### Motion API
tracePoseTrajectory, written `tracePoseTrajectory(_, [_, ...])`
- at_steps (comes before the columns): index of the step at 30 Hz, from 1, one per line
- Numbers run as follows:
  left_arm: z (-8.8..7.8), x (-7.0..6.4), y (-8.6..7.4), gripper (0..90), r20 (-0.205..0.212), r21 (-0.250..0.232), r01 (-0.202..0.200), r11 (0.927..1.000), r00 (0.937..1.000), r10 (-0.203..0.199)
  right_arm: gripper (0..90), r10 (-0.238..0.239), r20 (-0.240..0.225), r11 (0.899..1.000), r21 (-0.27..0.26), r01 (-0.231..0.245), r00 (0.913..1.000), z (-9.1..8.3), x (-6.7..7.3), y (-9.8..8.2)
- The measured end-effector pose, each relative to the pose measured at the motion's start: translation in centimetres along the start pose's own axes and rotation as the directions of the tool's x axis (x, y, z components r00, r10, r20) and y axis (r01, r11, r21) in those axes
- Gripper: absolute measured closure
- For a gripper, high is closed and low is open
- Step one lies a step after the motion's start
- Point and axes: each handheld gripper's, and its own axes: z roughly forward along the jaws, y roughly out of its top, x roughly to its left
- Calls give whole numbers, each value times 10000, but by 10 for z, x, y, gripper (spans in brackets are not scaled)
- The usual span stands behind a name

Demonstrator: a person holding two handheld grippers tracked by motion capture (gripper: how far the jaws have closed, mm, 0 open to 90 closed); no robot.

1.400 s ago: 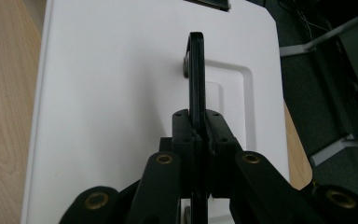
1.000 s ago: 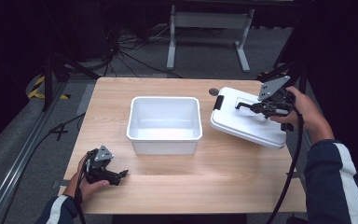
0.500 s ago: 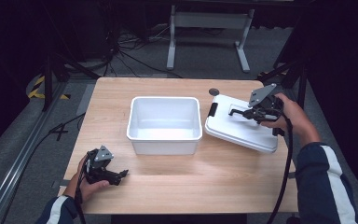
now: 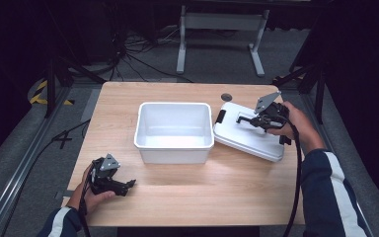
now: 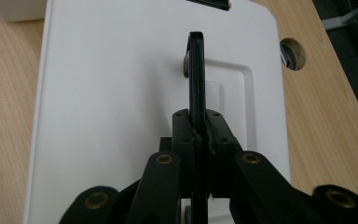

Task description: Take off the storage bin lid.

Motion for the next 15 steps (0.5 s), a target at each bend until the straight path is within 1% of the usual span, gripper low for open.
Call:
tracePoseTrajectory(5, [0,0,0,5,12,8,21,10000,10000,-21,846,167,-13,9998,94,-167,9999,15,-2,-3])
tracePoseTrajectory(10, [0,0,0,5,13,3,34,10000,10000,-34,846,276,-141,9996,56,-275,9995,24,-4,-4])
tracePoseTrajectory(15, [0,0,0,5,13,6,32,10000,10000,-32,845,289,-132,9991,319,-285,9995,30,-3,-4])
